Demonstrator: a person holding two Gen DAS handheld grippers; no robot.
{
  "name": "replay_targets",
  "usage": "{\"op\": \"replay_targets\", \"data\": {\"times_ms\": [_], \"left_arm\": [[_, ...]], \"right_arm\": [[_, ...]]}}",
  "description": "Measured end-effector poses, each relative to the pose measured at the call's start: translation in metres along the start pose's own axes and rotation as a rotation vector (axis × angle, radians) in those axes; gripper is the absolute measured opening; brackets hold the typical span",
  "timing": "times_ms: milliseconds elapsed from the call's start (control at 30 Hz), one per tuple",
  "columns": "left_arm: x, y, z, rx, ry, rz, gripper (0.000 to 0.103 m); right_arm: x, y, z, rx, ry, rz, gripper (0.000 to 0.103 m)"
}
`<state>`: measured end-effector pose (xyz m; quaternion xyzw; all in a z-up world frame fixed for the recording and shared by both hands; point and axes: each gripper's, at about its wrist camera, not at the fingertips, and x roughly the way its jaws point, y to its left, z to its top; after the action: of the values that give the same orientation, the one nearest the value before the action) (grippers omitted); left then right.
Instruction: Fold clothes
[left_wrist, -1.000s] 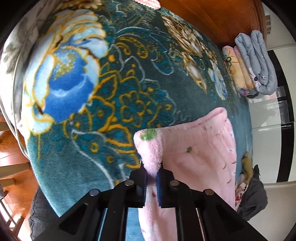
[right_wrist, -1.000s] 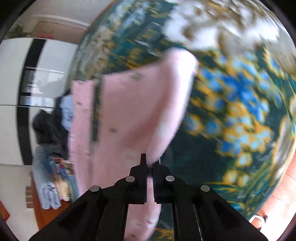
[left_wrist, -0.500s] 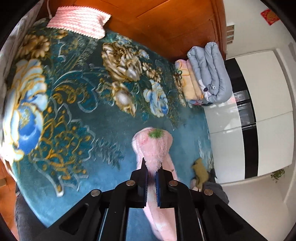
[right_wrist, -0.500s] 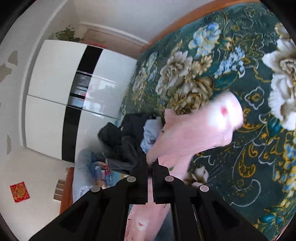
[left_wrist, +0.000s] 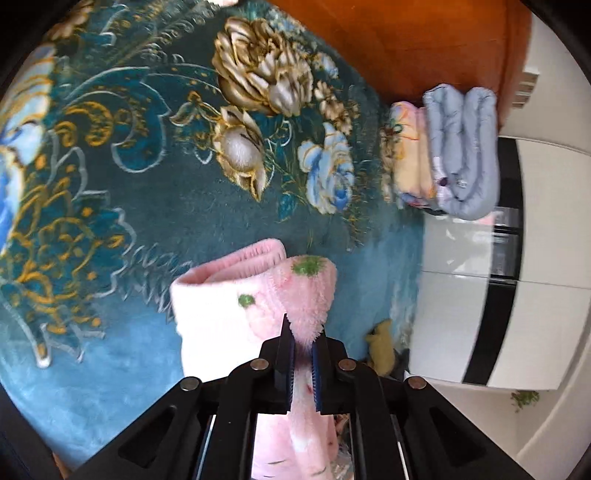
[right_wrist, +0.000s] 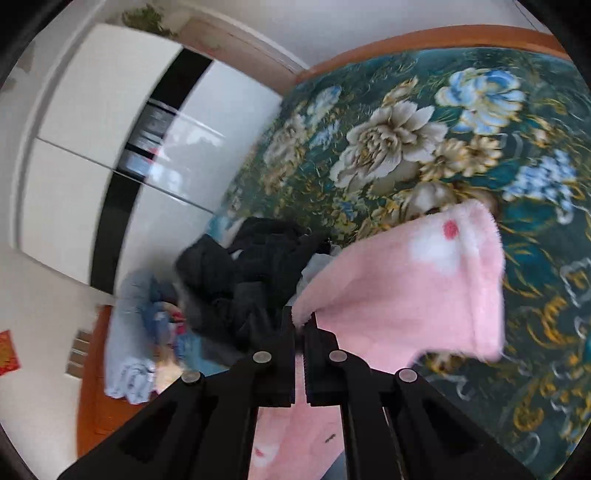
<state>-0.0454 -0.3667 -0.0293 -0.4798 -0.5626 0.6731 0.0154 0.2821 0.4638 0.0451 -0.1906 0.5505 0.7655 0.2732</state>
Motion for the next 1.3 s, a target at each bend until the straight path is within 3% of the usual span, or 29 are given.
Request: {"op": "replay_targets", "data": {"times_ms": [100, 467, 567, 633, 700, 767, 800, 933, 1067, 1167, 1300], "left_arm": [[0.031, -0.018, 0.008, 0.065, 0.003, 0.071, 0.008], [0.126, -0.038, 0.04, 0.085, 0.019, 0.173, 0.01], [0.143, -0.041, 0.044, 0.114, 0.03, 0.192, 0.014], [0.146, -0.043, 0.043, 0.129, 0.042, 0.167, 0.023], [0.144, -0.044, 0.042, 0.144, 0.051, 0.136, 0.047], [0.133, -0.047, 0.038, 0.17, 0.06, 0.109, 0.054], [0.124, -0.05, 0.034, 0.2, 0.058, 0.094, 0.054], [0.079, -0.054, 0.011, 0.361, -0.012, 0.11, 0.064], [0.054, -0.004, -0.011, 0.422, -0.099, 0.264, 0.068], [0.066, 0.048, -0.014, 0.299, -0.021, 0.287, 0.068], [0.073, 0.077, -0.024, 0.162, -0.011, 0.198, 0.068]], "right_arm": [[0.047, 0.011, 0.012, -0.006, 0.036, -0.057, 0.003], [0.181, 0.013, 0.024, -0.005, 0.103, -0.284, 0.003], [0.194, 0.01, 0.019, -0.014, 0.112, -0.307, 0.004], [0.201, 0.007, 0.015, -0.016, 0.114, -0.311, 0.006], [0.202, 0.007, 0.013, -0.023, 0.112, -0.319, 0.006], [0.2, 0.009, 0.01, -0.043, 0.11, -0.311, 0.032], [0.195, 0.011, 0.009, -0.053, 0.106, -0.297, 0.055], [0.157, 0.017, -0.003, -0.139, 0.07, -0.221, 0.057], [0.117, 0.002, -0.02, -0.2, 0.063, -0.179, 0.057], [0.111, -0.033, -0.034, -0.139, 0.129, -0.182, 0.057], [0.123, -0.062, -0.045, -0.054, 0.168, -0.193, 0.057]]}}
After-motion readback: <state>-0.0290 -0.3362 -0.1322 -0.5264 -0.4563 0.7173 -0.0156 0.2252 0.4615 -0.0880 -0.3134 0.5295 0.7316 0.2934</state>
